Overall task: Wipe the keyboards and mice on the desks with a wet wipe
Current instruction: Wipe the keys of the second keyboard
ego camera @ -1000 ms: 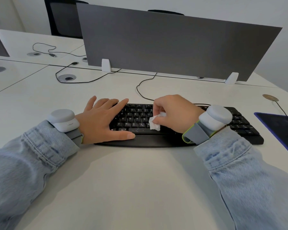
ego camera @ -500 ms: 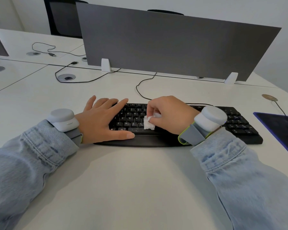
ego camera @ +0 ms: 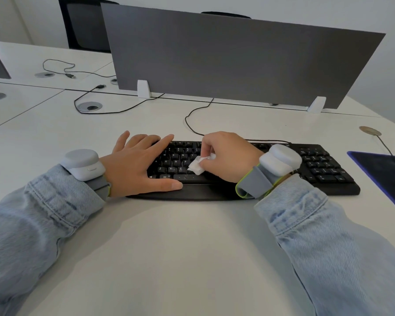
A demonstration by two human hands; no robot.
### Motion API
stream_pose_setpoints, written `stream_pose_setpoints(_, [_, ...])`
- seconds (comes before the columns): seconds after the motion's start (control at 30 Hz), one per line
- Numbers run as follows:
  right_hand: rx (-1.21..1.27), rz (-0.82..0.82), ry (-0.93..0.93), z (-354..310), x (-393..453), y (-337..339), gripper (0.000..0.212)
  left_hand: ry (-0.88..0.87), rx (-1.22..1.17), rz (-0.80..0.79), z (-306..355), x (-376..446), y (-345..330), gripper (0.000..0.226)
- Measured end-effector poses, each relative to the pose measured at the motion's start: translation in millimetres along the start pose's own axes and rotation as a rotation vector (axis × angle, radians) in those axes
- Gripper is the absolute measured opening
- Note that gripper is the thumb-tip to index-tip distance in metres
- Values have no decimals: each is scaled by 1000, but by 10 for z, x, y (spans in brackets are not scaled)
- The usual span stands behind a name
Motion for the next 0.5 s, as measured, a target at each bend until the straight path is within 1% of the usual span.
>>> stream_pose_setpoints(0.13, [-2,36,-54,11,35,-17,1,-3,4,2,-1,-2,2,123])
stream_pose_setpoints(0.33, [-8,5,-70,19,23,-14,4,3,6,-5,6,-9,-1,124])
stream_pose_setpoints(0.37, [-26,32,-95,49,34,-1,5,3,3,-7,4,-9,0,126])
stream_pose_setpoints(0.43, [-50,167,-156,167,40,117,5,-1,1,-7,8,-8,6,128])
stream_pose_setpoints(0.5, [36,299,-159,288,11,276,6,-4,3,-6,15,-7,7,127])
Point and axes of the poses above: each hand's wrist, its own x-axis towards the middle knuckle, its own y-axis out of the back of the hand, z = x × y, the point moved 9 cm from there along x, towards the middle knuckle, and after that the axes turned 13 degrees about -x, right-handed, at the moved point
